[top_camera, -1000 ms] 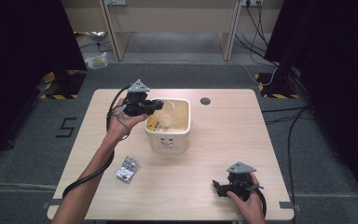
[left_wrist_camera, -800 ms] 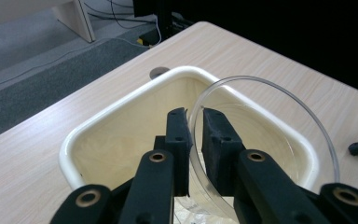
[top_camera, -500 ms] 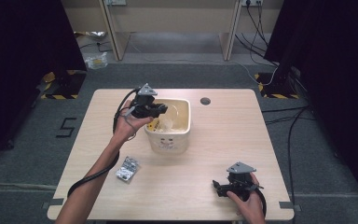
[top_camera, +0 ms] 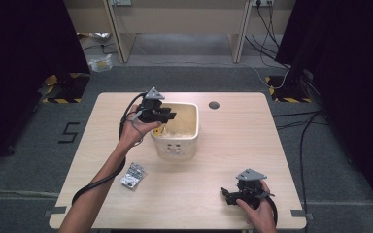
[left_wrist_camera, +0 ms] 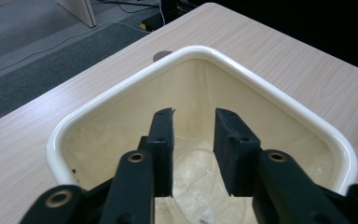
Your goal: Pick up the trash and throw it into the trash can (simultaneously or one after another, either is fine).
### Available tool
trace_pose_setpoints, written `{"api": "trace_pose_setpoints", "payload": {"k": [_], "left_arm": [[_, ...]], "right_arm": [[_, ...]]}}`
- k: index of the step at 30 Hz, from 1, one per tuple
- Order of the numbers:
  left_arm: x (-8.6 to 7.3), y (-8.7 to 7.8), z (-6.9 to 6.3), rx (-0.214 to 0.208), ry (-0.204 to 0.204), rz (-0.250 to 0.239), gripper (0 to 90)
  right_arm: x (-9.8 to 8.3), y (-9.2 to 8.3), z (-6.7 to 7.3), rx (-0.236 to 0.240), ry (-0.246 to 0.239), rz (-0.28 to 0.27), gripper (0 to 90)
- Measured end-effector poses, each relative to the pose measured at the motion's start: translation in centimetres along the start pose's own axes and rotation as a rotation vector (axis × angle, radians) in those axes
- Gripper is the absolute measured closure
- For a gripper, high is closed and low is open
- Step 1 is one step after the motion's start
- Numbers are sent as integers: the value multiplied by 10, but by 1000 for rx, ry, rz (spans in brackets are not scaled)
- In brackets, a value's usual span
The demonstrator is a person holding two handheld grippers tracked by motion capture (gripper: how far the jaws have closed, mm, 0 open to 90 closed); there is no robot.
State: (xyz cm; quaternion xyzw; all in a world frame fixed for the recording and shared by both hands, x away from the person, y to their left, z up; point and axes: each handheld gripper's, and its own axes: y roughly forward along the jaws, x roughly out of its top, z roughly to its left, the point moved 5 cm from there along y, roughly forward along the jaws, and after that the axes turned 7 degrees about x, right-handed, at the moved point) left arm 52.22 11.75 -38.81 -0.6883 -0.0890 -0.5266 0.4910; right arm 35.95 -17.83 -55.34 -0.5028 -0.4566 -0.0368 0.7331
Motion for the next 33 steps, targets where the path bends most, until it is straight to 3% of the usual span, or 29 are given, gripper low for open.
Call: {"api": "trace_pose_setpoints", "payload": {"k": [7, 17, 20, 22, 33], "left_arm": [[4, -12, 0, -10, -39, -21, 493], [3, -30, 3, -6, -63, -34, 361], [-1, -44, 6, -19, -101, -58, 323], [-4, -51, 8, 1, -112, -61, 269], [-12, -74, 12, 9, -119, -88, 203]], "right_arm": [[0, 0, 0, 0, -3, 0, 44], [0, 0, 0, 1, 1, 1, 43], [0, 0, 0, 1, 1, 1, 43], [0, 0, 0, 0, -1, 1, 43], [0, 0, 0, 0, -2, 1, 43]]}}
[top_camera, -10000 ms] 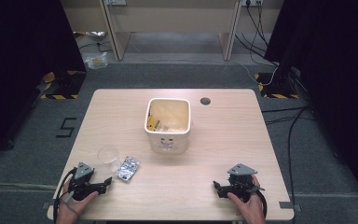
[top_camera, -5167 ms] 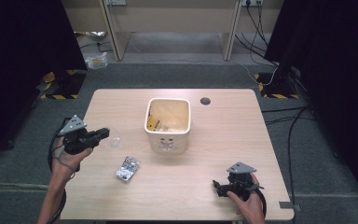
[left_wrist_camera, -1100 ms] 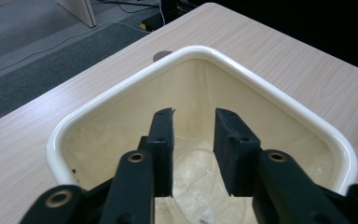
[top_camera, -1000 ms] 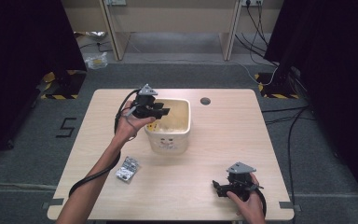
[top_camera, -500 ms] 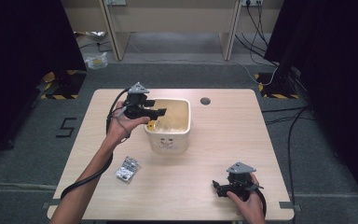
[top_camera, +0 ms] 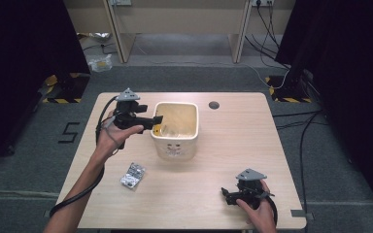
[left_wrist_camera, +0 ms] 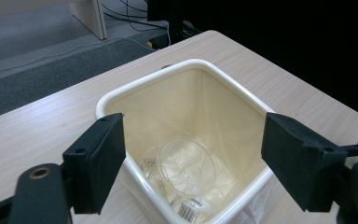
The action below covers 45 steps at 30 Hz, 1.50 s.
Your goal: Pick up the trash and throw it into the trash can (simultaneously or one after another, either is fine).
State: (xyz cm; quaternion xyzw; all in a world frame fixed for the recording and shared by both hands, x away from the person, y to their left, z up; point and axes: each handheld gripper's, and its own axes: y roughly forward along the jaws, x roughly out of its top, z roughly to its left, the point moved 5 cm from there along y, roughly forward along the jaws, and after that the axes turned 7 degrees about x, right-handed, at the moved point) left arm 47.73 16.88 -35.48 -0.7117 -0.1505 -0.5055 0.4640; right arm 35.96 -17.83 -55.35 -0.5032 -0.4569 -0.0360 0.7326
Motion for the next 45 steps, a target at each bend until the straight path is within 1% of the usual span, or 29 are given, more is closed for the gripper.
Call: {"api": "trace_pose_setpoints", "payload": {"k": [3, 5, 11, 15, 19, 21, 22, 28, 34, 39, 42, 45], "left_arm": [[-5, -5, 2, -9, -17, -10, 188], [-8, -9, 4, -7, -23, -12, 186], [-19, -26, 6, 4, -16, -20, 180], [-28, -36, 8, 11, -20, -26, 180], [-36, -42, 11, 16, -28, -23, 180], [-39, -44, 11, 14, -26, -23, 180], [-39, -44, 11, 14, -26, -23, 180], [-54, -47, 13, 31, -25, -17, 181], [-74, -45, 13, 46, -34, -10, 182], [-95, -39, 13, 63, -41, 22, 182], [-110, -33, 11, 59, -36, 54, 190], [-120, -30, 10, 55, -40, 70, 190]], "right_arm": [[0, 0, 0, 0, 0, 0, 43], [0, 0, 0, 0, 0, 0, 43], [0, 0, 0, 0, 0, 1, 43], [0, 0, 0, 1, 0, 2, 43], [0, 0, 0, 1, 1, 2, 43], [0, 0, 0, 1, 1, 2, 43], [0, 0, 0, 1, 1, 2, 43], [0, 0, 0, 0, 0, 2, 43], [0, 0, 0, 0, 0, 2, 43], [0, 0, 0, 0, 1, 3, 43], [0, 0, 0, 0, 1, 3, 43], [0, 0, 0, 0, 1, 3, 43]]}}
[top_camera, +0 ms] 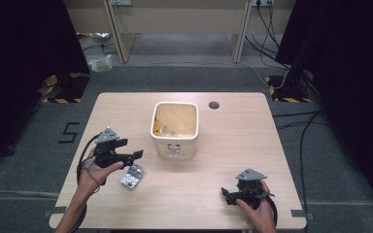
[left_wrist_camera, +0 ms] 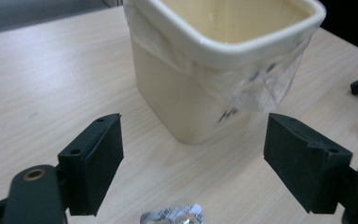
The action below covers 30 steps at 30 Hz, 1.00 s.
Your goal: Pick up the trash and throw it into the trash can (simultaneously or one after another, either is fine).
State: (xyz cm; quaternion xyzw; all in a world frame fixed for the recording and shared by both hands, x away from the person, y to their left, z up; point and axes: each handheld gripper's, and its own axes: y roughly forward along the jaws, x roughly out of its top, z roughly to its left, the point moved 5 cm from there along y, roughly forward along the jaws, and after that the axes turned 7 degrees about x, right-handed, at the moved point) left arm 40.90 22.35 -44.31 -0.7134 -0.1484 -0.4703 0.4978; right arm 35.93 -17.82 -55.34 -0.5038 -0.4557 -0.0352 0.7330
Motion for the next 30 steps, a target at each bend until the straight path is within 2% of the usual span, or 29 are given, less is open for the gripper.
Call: {"api": "trace_pose_setpoints", "payload": {"k": [4, 7, 14, 19, 23, 30], "left_arm": [[-11, 2, -3, -10, 3, 6, 190], [-18, 3, -3, 4, 14, 14, 190], [-34, 7, -4, 13, 9, 19, 189], [-45, 11, -4, 15, 18, 42, 189], [-55, 12, -1, 33, 23, 60, 189], [-66, 17, 0, 29, 8, 83, 188]], "right_arm": [[0, 0, 0, 0, 0, 0, 43], [0, 0, 0, 0, -1, 0, 43], [0, 0, 0, -1, -1, 0, 43], [0, 0, 0, -1, -1, 0, 44], [0, 0, 0, -3, 2, 2, 44], [0, 0, 0, -4, -2, 1, 44]]}}
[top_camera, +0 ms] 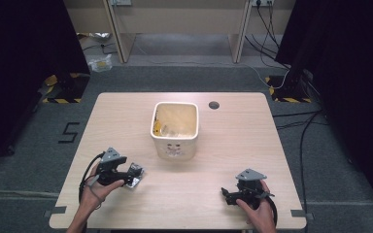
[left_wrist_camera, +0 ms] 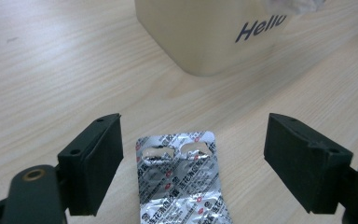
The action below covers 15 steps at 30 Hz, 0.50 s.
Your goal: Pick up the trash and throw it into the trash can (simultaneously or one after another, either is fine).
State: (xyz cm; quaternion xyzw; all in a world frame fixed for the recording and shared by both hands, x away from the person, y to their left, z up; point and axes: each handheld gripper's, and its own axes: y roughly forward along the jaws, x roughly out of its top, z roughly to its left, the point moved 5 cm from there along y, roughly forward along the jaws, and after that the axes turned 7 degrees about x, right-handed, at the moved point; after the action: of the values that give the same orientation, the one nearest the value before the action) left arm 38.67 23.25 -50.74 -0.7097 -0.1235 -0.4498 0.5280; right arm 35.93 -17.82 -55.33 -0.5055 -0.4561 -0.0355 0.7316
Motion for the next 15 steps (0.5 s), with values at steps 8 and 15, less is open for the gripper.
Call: {"api": "trace_pose_setpoints", "payload": {"k": [8, 15], "left_arm": [[-15, 6, 1, 6, -11, 31, 186], [-26, 14, 1, 40, -3, 87, 177]], "right_arm": [[0, 0, 0, -1, 1, 2, 45], [0, 0, 1, -1, 2, 2, 45]]}}
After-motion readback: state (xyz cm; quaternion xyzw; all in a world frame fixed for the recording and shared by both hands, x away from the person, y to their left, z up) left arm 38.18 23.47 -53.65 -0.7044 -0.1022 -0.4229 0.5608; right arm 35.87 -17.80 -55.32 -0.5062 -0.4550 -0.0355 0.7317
